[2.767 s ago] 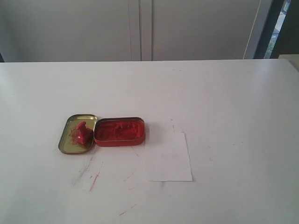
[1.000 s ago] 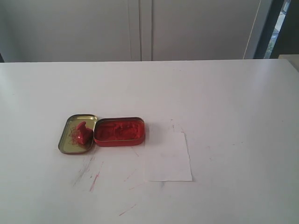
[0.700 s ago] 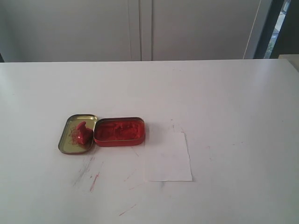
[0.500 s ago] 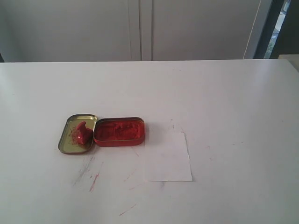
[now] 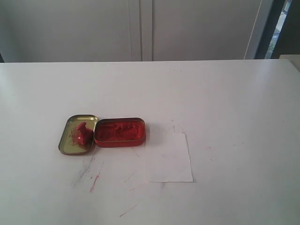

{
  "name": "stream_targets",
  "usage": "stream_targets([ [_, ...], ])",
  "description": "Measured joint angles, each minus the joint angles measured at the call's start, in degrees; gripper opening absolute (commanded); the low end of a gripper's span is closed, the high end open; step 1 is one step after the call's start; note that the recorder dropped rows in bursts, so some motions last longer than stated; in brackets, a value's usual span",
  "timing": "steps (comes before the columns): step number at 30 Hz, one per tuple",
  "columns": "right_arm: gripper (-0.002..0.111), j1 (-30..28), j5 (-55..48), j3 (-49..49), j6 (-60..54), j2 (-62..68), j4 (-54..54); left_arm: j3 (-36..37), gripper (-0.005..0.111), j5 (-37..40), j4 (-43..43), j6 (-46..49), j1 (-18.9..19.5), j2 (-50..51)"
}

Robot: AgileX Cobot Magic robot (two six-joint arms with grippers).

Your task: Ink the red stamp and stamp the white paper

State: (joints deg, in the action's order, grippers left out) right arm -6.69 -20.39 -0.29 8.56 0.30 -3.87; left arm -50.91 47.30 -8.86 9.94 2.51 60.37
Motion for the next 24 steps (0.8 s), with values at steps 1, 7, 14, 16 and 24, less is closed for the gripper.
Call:
stream_targets([
  [1, 0.000, 0.0, 0.0, 0.0, 0.0, 0.0, 0.0, -0.9, 0.000, 0.3, -0.6, 0.6, 0.0, 2.0],
  [7, 0.000, 0.0, 0.0, 0.0, 0.1, 0.0, 0.0, -5.9, 0.000, 2.3, -1.7, 2.7, 0.0, 8.7],
  [14, 0.000, 0.0, 0.0, 0.0, 0.1, 0.0, 0.0, -11.7, 0.000, 5.8, -2.3, 3.8, -0.1, 15.6],
  [16, 0.000, 0.0, 0.0, 0.0, 0.2, 0.0, 0.0, -13.1, 0.000, 6.2, -1.9, 3.9, -1.1, 17.5],
  [24, 0.000, 0.0, 0.0, 0.0, 0.2, 0.0, 0.0, -19.4, 0.000, 7.2, -1.0, 3.9, -9.6, 26.0],
])
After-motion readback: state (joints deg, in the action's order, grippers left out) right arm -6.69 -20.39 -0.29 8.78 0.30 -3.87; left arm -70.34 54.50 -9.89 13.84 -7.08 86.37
